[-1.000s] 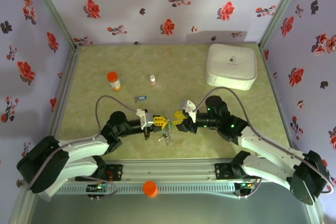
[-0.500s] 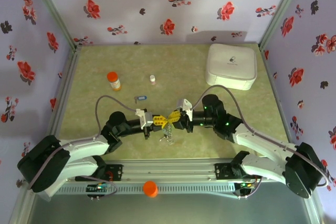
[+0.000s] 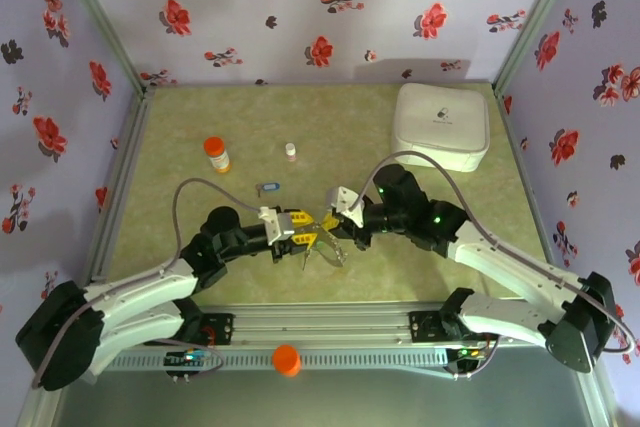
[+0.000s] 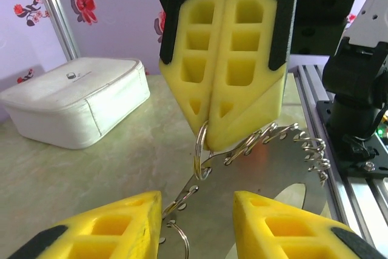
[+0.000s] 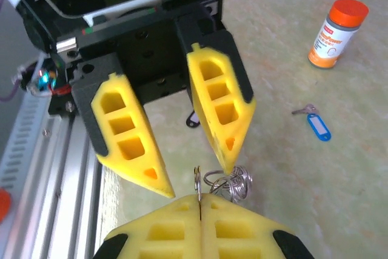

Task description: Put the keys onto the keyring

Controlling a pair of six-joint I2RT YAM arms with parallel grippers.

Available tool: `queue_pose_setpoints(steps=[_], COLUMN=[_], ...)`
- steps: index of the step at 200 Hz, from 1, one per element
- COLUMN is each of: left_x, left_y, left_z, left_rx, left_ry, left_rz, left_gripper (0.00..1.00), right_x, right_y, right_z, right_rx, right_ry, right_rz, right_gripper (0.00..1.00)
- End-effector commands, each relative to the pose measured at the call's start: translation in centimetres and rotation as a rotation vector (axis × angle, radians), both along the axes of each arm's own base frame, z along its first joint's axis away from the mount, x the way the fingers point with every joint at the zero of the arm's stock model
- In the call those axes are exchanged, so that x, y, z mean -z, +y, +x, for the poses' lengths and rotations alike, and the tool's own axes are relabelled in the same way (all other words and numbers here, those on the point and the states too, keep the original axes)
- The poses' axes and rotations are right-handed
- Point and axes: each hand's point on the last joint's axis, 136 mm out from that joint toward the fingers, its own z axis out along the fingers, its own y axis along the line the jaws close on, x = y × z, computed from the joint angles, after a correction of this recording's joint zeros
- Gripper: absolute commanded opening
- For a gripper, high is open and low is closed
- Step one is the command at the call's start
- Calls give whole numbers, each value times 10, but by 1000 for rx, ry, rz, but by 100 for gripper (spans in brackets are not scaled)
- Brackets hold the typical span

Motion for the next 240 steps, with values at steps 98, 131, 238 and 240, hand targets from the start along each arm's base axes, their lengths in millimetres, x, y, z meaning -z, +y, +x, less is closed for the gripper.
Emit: queue_pose_setpoints(steps=[98, 131, 238, 240], left_x=[7, 5, -10, -10], left_y=[-13, -13, -9, -9], left_z=[-11, -12, -17, -17], left_rx=[118, 126, 114, 114], left_ry=[12, 13, 4, 4], left_rz=[117, 112, -75, -76], left_gripper=[21, 5, 0, 0], right_x=[7, 8, -8, -7], right_y=[11, 14, -6, -6], right_z=[-8, -6, -6, -6], right_rx=[-142, -134, -23, -23], right_ry=[-102, -102, 79, 82], right_rz=[-286, -296, 214, 212], right_gripper=[0, 0, 41, 41])
